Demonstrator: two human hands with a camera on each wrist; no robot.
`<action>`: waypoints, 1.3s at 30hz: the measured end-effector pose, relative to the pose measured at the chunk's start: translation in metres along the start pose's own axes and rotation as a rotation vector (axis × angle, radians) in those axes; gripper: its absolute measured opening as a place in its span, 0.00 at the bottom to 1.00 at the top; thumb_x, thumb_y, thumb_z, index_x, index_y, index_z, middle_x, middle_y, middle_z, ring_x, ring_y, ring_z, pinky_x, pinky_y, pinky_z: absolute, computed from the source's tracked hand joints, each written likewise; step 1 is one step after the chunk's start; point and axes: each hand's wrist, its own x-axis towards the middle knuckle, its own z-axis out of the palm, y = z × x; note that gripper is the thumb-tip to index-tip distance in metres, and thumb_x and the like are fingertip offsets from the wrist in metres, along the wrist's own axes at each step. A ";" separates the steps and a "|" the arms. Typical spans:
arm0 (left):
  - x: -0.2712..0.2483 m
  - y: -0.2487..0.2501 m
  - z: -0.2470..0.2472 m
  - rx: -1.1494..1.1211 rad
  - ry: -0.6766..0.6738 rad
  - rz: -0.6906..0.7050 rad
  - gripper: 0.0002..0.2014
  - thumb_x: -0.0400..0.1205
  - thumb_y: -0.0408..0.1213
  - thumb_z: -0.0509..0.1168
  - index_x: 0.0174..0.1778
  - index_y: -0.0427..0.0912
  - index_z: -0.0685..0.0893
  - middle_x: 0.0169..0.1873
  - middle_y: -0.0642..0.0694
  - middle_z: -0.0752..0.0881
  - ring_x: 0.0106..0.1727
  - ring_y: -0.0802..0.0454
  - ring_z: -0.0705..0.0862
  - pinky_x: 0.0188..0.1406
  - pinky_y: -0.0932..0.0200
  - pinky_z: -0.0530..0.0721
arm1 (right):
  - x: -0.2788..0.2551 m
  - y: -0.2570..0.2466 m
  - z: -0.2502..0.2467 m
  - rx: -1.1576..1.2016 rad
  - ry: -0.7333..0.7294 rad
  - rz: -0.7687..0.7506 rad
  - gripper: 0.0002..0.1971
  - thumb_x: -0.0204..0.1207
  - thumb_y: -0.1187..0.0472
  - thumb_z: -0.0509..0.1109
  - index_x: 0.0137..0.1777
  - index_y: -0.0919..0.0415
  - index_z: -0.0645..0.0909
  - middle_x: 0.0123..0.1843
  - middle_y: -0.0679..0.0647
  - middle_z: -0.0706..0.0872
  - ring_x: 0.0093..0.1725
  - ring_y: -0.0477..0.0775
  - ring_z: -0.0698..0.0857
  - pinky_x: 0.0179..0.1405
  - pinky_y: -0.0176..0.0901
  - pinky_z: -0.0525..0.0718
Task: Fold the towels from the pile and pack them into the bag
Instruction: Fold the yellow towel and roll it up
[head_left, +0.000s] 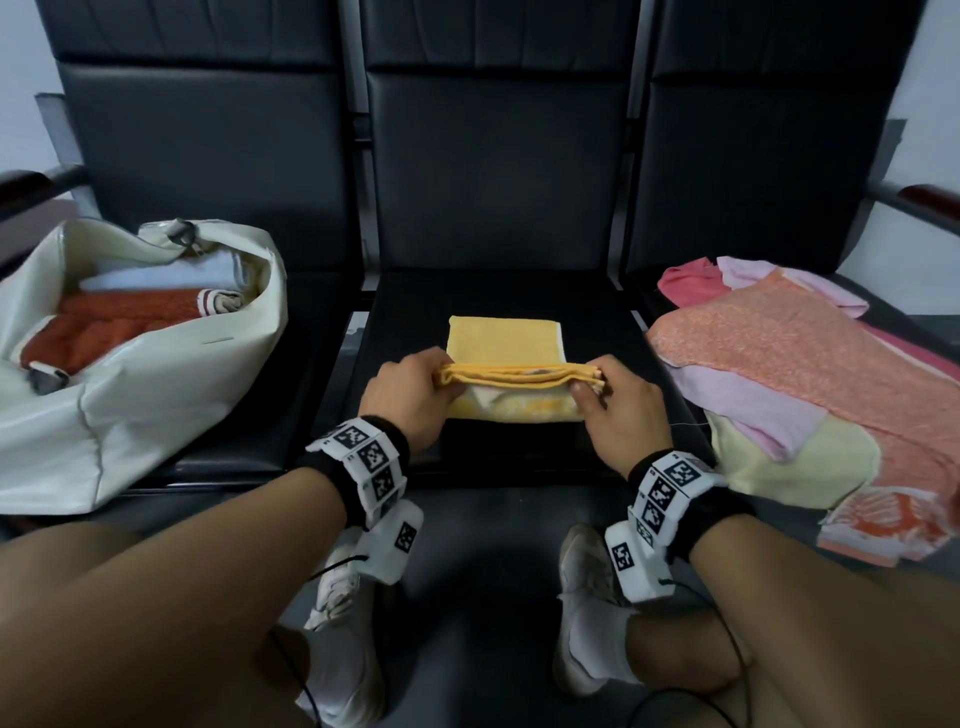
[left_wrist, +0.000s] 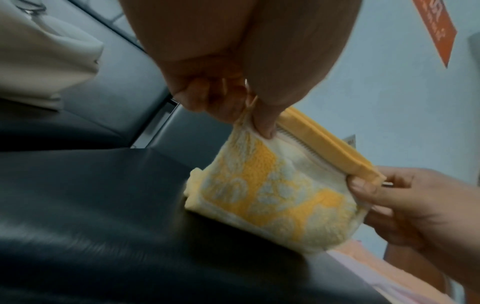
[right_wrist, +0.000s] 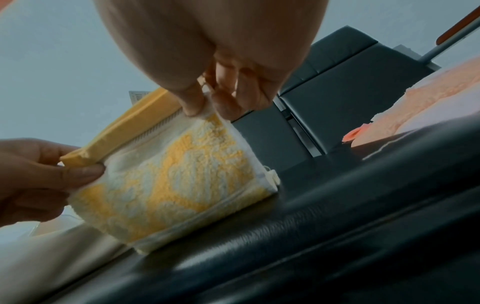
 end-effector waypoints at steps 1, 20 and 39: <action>0.003 0.000 -0.003 -0.033 0.005 -0.004 0.04 0.84 0.49 0.69 0.44 0.58 0.81 0.41 0.49 0.88 0.48 0.41 0.86 0.50 0.44 0.87 | 0.004 0.000 -0.002 0.013 0.006 -0.010 0.05 0.81 0.56 0.71 0.47 0.57 0.81 0.31 0.51 0.83 0.33 0.55 0.82 0.35 0.49 0.78; 0.077 0.001 -0.012 -0.424 0.014 -0.052 0.13 0.91 0.46 0.61 0.44 0.44 0.82 0.38 0.48 0.83 0.41 0.50 0.82 0.43 0.51 0.80 | 0.087 0.002 -0.013 0.188 -0.171 0.072 0.20 0.79 0.45 0.73 0.40 0.64 0.83 0.22 0.39 0.77 0.26 0.41 0.76 0.33 0.51 0.81; 0.146 -0.042 0.035 -0.326 -0.104 0.014 0.10 0.86 0.51 0.68 0.40 0.55 0.86 0.31 0.59 0.87 0.35 0.60 0.84 0.36 0.59 0.78 | 0.141 0.044 0.041 -0.070 -0.349 0.169 0.13 0.78 0.51 0.76 0.38 0.60 0.85 0.33 0.51 0.87 0.35 0.51 0.85 0.36 0.43 0.80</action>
